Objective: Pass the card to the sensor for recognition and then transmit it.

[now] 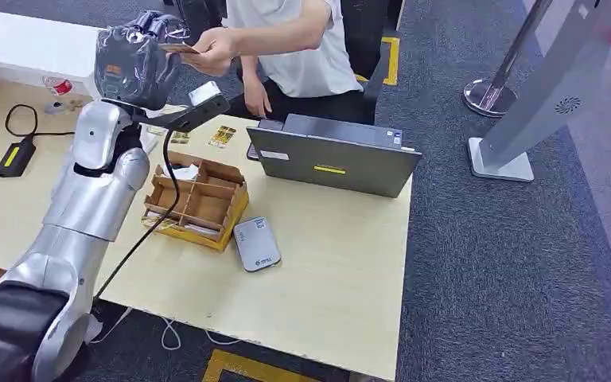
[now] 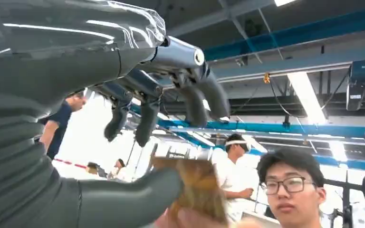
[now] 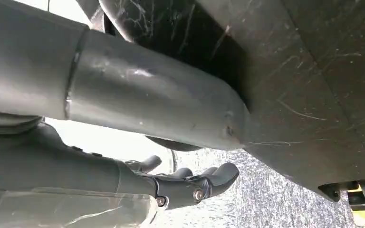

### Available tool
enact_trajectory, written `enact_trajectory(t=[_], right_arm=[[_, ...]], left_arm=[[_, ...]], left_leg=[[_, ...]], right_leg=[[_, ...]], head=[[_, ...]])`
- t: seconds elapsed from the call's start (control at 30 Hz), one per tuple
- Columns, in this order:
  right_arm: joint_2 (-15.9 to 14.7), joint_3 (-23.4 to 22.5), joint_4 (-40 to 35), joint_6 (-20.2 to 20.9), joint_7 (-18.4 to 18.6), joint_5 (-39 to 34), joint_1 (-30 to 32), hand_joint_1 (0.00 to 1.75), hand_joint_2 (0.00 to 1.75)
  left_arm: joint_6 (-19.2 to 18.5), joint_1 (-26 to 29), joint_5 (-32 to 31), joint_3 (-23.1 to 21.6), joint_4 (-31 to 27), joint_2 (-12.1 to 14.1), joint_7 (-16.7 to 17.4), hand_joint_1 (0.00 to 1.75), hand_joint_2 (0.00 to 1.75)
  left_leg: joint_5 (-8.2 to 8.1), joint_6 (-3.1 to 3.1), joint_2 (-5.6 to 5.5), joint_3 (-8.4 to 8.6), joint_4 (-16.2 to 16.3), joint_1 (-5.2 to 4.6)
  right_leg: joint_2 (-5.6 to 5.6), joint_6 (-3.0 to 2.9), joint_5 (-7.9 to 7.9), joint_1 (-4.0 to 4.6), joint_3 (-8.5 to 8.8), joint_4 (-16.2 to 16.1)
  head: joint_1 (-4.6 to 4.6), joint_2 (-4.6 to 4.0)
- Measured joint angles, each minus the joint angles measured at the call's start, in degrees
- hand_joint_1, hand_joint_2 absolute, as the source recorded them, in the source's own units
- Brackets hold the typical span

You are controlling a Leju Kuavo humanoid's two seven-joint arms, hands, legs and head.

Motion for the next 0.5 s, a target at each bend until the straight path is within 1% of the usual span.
enact_trajectory(t=[0.03,0.1,0.2,0.27,0.3,0.37,0.43,0.5], right_arm=[[0.0,0.0,0.0,0.0,0.0,0.0,0.01,0.0,0.0],[0.0,0.0,0.0,-0.02,-0.04,-0.07,0.04,0.0,0.0],[0.0,0.0,0.0,-0.18,-0.11,-0.07,0.06,0.0,0.0],[0.0,0.0,0.02,-0.2,-0.11,-0.09,0.12,0.0,0.0],[0.0,0.0,0.02,-0.28,-0.11,-0.11,0.14,0.0,0.0],[0.0,0.0,0.02,-0.5,-0.11,-0.2,0.23,0.0,0.0],[0.0,0.0,0.02,-1.09,-0.11,-0.5,0.49,0.0,0.0],[0.0,-0.02,0.02,-1.29,-0.11,-0.79,0.82,0.0,0.0]], left_arm=[[-0.07,0.02,0.48,-0.02,0.0,0.0,-0.09,0.0,1.75],[-1.02,0.13,3.22,-0.02,-0.02,0.04,-1.28,0.0,1.75],[-3.45,1.2,8.99,-0.02,-0.61,0.52,-4.08,0.0,1.75],[-5.91,2.7,14.79,0.04,-1.81,1.33,-6.32,0.0,1.75],[-8.07,3.75,18.6,0.32,-2.72,1.95,-8.05,0.0,1.75],[-10.58,5.79,24.07,1.14,-4.46,3.21,-10.34,0.0,1.75],[-13.29,8.1,29.97,2.63,-6.36,4.66,-12.11,0.0,1.75],[-16.09,10.93,36.31,5.27,-8.33,6.76,-14.1,0.0,1.75]], left_leg=[[0.0,0.0,0.0,0.0,0.0,0.0],[0.0,0.0,0.0,0.0,0.0,0.0],[0.0,0.0,-0.01,0.0,0.0,0.01],[0.0,0.0,0.0,0.0,-0.01,0.01],[0.0,0.0,0.0,0.0,-0.01,0.01],[0.0,0.0,0.04,-0.01,-0.01,0.01],[0.0,-0.01,0.04,-0.01,-0.02,0.01],[-0.02,-0.03,0.09,-0.01,-0.05,0.01]], right_leg=[[0.01,0.0,0.0,0.0,-0.01,0.0],[0.0,0.0,0.0,0.0,0.0,0.0],[-0.01,0.0,0.0,0.0,0.03,0.02],[0.02,0.0,0.0,0.0,0.02,0.05],[0.02,-0.01,0.0,0.0,0.03,0.06],[0.04,-0.02,-0.02,0.0,0.02,0.07],[0.05,-0.03,-0.03,0.0,0.01,0.08],[0.11,-0.06,-0.05,0.0,-0.02,0.09]], head=[[0.0,0.0],[0.0,0.0],[0.0,0.0],[0.0,0.0],[-0.02,0.0],[-0.02,0.0],[0.02,0.0],[0.02,0.0]])
